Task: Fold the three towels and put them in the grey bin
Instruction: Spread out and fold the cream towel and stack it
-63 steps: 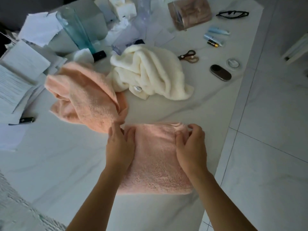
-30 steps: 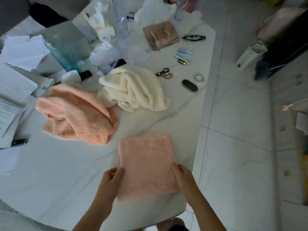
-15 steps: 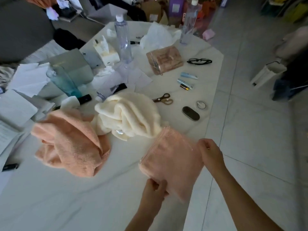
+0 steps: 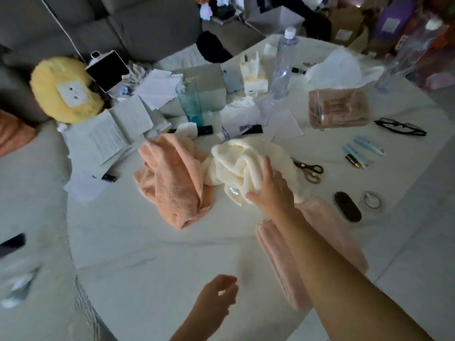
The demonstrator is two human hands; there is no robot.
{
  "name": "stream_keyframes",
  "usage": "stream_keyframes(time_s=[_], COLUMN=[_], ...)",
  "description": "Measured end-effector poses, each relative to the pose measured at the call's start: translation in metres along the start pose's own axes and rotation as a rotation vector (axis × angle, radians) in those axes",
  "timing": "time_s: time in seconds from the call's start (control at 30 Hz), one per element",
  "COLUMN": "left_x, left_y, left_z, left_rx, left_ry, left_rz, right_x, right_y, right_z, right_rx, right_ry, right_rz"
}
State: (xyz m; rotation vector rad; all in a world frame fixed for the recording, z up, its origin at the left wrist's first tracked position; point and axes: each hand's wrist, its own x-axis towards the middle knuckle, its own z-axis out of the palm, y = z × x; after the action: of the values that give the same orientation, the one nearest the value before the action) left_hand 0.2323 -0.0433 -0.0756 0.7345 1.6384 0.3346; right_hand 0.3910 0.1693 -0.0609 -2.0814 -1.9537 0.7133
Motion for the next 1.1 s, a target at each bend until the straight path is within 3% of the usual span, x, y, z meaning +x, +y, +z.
stream_keyframes(time_s=[0.13, 0.27, 0.37, 0.43, 0.5, 0.57, 0.63, 0.77, 0.87, 0.93, 1.0, 1.1], left_x=[-0.018, 0.0, 0.018, 0.025, 0.025, 0.024, 0.018, 0.01, 0.007, 0.003, 0.004, 0.011], left_y=[-0.043, -0.046, -0.025, -0.012, -0.007, -0.009, -0.013, -0.034, -0.044, -0.049, -0.051, -0.039], left_z=[-0.044, -0.063, -0.074, -0.082, -0.096, -0.111, -0.124, -0.146, -0.164, -0.171, -0.181, -0.2], left_rx=[-0.183, -0.255, -0.425, -0.616, -0.812, -0.893, -0.793, -0.452, -0.204, -0.024, -0.076, -0.416], left_ry=[0.128, 0.272, 0.276, 0.187, 0.041, -0.105, -0.197, -0.208, -0.339, -0.342, -0.354, -0.424], left_rz=[-0.18, -0.097, -0.09, -0.11, -0.072, 0.065, 0.181, 0.138, 0.143, 0.138, 0.127, 0.066], right_x=[0.014, -0.012, -0.06, -0.1, -0.142, -0.174, -0.195, -0.189, -0.176, -0.176, -0.185, -0.208], right_y=[-0.019, -0.051, -0.08, -0.091, -0.095, -0.093, -0.082, -0.07, -0.086, -0.1, -0.116, -0.132], right_z=[0.017, 0.023, 0.027, 0.032, 0.044, 0.055, 0.064, 0.073, 0.076, 0.082, 0.084, 0.072], right_rx=[-0.066, 0.133, 0.233, 0.295, 0.311, 0.287, 0.341, 0.449, 0.683, 0.644, 0.534, 0.523], right_ry=[0.012, 0.054, 0.101, 0.098, -0.06, -0.367, -0.503, -0.162, -0.175, -0.228, -0.212, -0.094], right_rz=[0.036, -0.092, -0.232, -0.304, -0.309, -0.234, -0.124, 0.145, 0.311, 0.34, 0.246, 0.092])
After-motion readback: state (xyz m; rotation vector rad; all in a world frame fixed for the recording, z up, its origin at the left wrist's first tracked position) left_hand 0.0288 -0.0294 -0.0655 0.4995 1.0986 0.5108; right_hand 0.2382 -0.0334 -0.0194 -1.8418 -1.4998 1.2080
